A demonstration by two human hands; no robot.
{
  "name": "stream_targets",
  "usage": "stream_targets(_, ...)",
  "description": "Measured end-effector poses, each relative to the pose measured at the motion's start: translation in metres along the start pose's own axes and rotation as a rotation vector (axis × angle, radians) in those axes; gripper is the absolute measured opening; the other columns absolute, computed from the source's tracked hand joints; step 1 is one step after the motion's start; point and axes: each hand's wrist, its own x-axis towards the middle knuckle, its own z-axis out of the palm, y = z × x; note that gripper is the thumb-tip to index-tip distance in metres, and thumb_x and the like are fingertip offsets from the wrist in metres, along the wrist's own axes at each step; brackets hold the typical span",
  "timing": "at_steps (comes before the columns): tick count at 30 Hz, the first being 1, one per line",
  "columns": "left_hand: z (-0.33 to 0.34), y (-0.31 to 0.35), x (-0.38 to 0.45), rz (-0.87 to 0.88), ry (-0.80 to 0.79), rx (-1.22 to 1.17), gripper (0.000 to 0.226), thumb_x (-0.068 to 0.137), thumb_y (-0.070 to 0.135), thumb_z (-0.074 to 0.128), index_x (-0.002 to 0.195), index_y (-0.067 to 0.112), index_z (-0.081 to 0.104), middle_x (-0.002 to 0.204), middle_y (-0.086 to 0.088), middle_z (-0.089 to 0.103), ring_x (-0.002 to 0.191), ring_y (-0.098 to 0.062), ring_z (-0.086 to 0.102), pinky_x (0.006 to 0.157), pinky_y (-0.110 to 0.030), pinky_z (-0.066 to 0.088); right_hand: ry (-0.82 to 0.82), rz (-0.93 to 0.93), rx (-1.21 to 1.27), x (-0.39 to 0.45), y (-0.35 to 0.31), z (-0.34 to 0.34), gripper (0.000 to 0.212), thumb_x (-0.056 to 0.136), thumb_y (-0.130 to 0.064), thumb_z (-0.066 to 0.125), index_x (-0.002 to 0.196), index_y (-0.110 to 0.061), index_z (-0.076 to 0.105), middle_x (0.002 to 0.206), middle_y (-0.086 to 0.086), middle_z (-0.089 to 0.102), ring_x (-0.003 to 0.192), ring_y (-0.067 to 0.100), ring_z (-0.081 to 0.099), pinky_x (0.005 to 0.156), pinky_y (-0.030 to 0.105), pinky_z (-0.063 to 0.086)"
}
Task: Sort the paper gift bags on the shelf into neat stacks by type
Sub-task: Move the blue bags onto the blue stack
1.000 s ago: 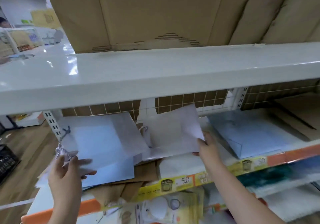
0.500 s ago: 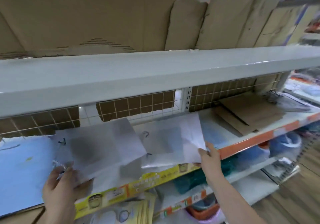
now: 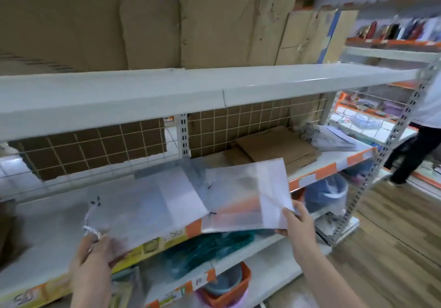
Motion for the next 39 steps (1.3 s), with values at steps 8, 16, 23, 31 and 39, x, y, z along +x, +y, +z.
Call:
stream_targets(8, 0.099, -0.034, -0.005, -0.094, 0.017, 0.004, 0.025, 0.097, 0.006, 0.047, 0.089, 0.024, 0.062, 0.049, 0.013, 0.063, 0.042, 0.000, 0.060, 0.041, -0.014, 0.049, 0.100, 0.000, 0.024, 0.052, -0.006, -0.078, 0.016, 0.095, -0.005, 0.046, 0.103, -0.013, 0.057, 0.093, 0.010, 0.060, 0.076, 0.024, 0.055, 0.051, 0.028, 0.048)
stream_targets(16, 0.205, -0.083, 0.016, -0.148, 0.001, 0.039, 0.028, 0.095, 0.005, 0.051, 0.080, 0.028, 0.056, 0.079, 0.006, 0.063, 0.069, -0.011, 0.064, 0.080, -0.033, 0.057, 0.213, 0.012, 0.089, 0.125, -0.011, -0.133, 0.024, 0.093, 0.002, 0.045, 0.088, -0.018, 0.057, 0.085, 0.009, 0.054, 0.074, 0.025, 0.051, 0.064, 0.037, 0.048)
stream_targets(23, 0.294, -0.117, 0.048, -0.220, 0.057, 0.022, 0.025, 0.095, 0.007, 0.052, 0.076, 0.023, 0.051, 0.089, -0.008, 0.058, 0.068, -0.018, 0.055, 0.035, -0.017, 0.047, 0.271, 0.041, 0.076, 0.214, -0.030, -0.167, 0.022, 0.094, -0.001, 0.045, 0.113, -0.011, 0.052, 0.098, 0.011, 0.056, 0.075, 0.022, 0.055, 0.049, 0.026, 0.053)
stream_targets(31, 0.362, -0.128, 0.058, -0.163, 0.018, 0.051, 0.016, 0.097, 0.009, 0.050, 0.108, 0.016, 0.058, 0.089, -0.010, 0.059, 0.054, -0.011, 0.063, 0.040, -0.022, 0.051, 0.306, 0.079, 0.095, 0.293, -0.039, -0.185, 0.024, 0.093, -0.002, 0.046, 0.113, -0.012, 0.054, 0.102, 0.008, 0.056, 0.083, 0.025, 0.057, 0.065, 0.037, 0.055)
stream_targets(39, 0.401, -0.146, 0.058, -0.174, -0.007, 0.033, 0.019, 0.099, 0.014, 0.044, 0.087, 0.028, 0.050, 0.089, 0.002, 0.053, 0.048, 0.005, 0.061, 0.040, -0.012, 0.048, 0.251, 0.109, 0.185, 0.387, -0.049, -0.190, 0.027, 0.092, -0.003, 0.049, 0.116, -0.016, 0.052, 0.107, 0.011, 0.056, 0.080, 0.023, 0.056, 0.073, 0.040, 0.053)
